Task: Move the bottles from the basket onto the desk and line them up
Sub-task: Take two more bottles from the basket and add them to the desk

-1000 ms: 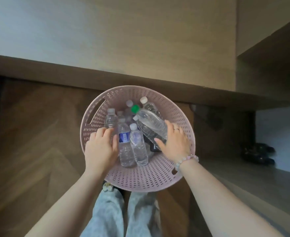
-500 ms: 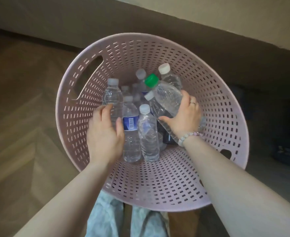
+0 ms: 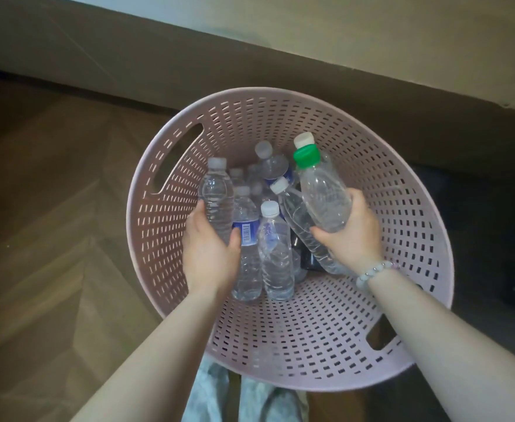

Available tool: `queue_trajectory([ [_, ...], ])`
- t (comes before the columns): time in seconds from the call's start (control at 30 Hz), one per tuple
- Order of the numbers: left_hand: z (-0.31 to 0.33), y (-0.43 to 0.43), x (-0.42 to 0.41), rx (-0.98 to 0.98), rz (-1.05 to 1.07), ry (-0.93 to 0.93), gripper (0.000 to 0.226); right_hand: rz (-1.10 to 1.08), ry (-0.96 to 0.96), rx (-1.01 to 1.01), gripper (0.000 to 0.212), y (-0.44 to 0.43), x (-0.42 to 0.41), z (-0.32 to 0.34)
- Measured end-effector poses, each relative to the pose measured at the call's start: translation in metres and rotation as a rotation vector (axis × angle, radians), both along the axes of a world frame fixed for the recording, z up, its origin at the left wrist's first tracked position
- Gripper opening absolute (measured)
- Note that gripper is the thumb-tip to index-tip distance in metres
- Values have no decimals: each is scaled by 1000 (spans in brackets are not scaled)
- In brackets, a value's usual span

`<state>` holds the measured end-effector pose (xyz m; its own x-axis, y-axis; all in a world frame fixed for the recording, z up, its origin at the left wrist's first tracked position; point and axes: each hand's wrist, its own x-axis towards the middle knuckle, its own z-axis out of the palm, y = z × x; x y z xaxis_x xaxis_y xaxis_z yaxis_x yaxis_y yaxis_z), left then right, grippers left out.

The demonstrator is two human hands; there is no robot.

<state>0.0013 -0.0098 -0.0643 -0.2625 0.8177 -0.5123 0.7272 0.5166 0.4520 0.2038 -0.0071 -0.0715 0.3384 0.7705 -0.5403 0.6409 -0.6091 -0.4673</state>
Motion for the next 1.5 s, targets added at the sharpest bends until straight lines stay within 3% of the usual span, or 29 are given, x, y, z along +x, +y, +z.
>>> queue_trajectory([
  [0.17,-22,10,17,-30,158,0,89,-202,174,-44,72,-30,-12,22],
  [0.43,-64,15,12,-46,350,-5,105,-249,228,-95,77,-50,-22,15],
  [0.8,-72,25,5,-89,418,-71,75,-283,216,-117,73,-42,-10,10],
  [1.0,-34,19,4,-41,334,-102,51,-299,243,-96,64,-35,-9,27],
  [1.2,31,15,15,18,161,-153,61,-368,283,-8,62,-17,-14,78],
  [1.5,181,31,42,135,26,-277,54,-414,317,149,60,1,-24,210],
])
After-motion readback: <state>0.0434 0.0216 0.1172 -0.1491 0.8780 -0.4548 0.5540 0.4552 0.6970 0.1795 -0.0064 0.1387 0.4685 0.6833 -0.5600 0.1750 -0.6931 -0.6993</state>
